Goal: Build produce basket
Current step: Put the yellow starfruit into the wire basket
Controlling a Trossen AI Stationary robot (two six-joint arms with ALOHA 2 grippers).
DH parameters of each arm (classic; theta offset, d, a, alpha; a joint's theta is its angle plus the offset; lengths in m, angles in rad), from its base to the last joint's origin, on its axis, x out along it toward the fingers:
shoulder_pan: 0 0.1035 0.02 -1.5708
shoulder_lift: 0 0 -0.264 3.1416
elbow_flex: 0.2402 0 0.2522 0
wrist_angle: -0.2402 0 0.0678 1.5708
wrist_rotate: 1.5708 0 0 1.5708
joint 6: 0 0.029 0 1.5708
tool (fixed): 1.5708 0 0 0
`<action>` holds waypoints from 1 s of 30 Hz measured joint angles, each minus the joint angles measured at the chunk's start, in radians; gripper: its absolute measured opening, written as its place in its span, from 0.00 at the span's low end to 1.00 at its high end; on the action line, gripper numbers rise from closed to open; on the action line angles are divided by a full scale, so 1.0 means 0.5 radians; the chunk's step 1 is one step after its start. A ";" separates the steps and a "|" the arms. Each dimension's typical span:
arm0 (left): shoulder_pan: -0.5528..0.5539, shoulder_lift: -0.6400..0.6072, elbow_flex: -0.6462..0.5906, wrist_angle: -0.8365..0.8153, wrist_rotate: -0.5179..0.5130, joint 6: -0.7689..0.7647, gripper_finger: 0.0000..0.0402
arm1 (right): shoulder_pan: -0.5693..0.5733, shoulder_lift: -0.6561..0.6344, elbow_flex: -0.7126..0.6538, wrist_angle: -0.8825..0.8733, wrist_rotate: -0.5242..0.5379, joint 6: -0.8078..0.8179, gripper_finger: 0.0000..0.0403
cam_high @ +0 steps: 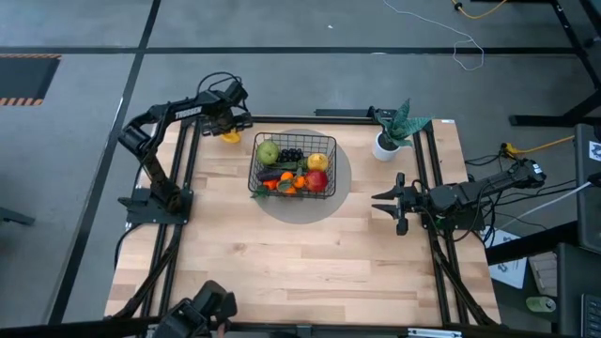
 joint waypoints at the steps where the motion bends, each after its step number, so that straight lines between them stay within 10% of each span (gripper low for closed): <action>1: 0.003 0.000 0.000 -0.001 0.002 0.034 0.53 | -0.001 0.000 0.000 0.000 0.000 0.000 0.30; 10: -0.019 0.004 -0.003 -0.079 0.007 0.428 0.47 | 0.000 0.000 0.000 0.000 0.000 0.000 0.30; 20: -0.128 0.009 -0.007 -0.144 -0.276 0.569 0.05 | 0.000 0.000 0.000 0.000 0.000 0.000 0.30; 30: -0.358 -0.128 -0.019 -0.355 -0.408 0.609 0.01 | 0.000 0.000 0.000 0.000 -0.001 0.000 0.30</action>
